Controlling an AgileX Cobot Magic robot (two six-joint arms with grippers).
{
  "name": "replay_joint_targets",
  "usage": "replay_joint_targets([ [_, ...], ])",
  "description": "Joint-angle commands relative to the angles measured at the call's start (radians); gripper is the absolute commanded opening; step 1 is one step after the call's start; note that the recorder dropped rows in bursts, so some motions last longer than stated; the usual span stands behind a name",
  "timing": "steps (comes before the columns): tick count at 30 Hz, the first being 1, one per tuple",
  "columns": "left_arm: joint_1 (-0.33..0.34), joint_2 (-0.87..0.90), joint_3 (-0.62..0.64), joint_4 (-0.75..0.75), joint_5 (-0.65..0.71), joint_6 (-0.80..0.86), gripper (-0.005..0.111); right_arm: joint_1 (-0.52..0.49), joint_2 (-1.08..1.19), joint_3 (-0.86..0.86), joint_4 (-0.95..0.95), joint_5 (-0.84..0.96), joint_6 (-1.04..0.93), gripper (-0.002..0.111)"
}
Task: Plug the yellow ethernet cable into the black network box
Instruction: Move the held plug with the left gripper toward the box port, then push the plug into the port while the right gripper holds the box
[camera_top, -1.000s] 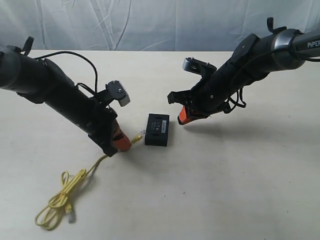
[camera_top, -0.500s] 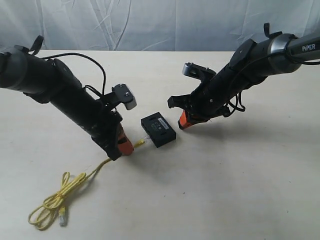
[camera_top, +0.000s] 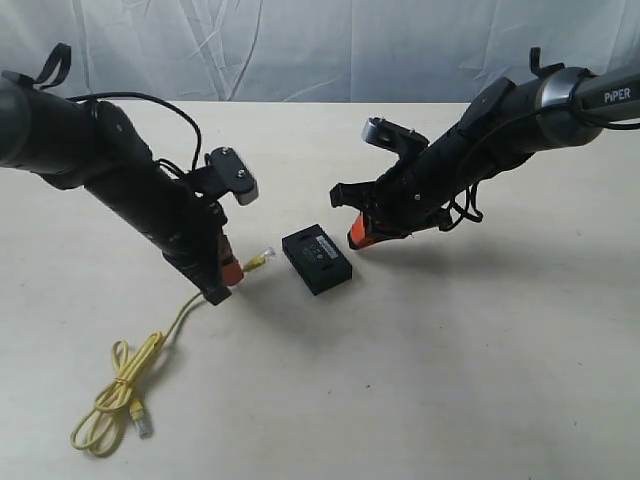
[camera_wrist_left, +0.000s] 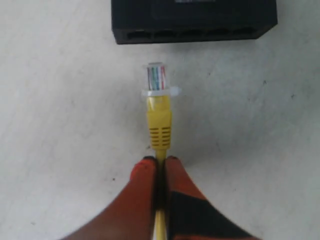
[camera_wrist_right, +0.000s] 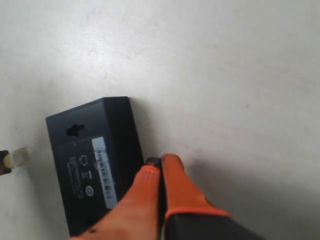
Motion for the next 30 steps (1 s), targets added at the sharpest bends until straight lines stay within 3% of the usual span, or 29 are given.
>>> replay_joint_targets([
  [1, -0.037, 0.004, -0.031, 0.069, -0.011, -0.121, 0.0, -0.005, -0.002, -0.001, 0.009, -0.009, -0.021, -0.001],
  [4, -0.046, 0.006, -0.043, 0.129, -0.006, -0.173, 0.0, -0.005, -0.002, -0.001, 0.009, -0.011, -0.023, -0.001],
  [13, -0.048, 0.069, -0.114, 0.124, 0.076, -0.192, 0.0, -0.003, 0.0, -0.001, 0.012, -0.033, -0.023, -0.001],
  [20, -0.09, 0.103, -0.122, 0.145, 0.081, -0.194, 0.0, 0.017, 0.0, -0.001, 0.008, -0.06, -0.025, -0.001],
  [30, -0.088, 0.11, -0.154, 0.233, 0.081, -0.298, 0.0, 0.028, 0.0, -0.001, 0.01, -0.062, -0.025, -0.001],
])
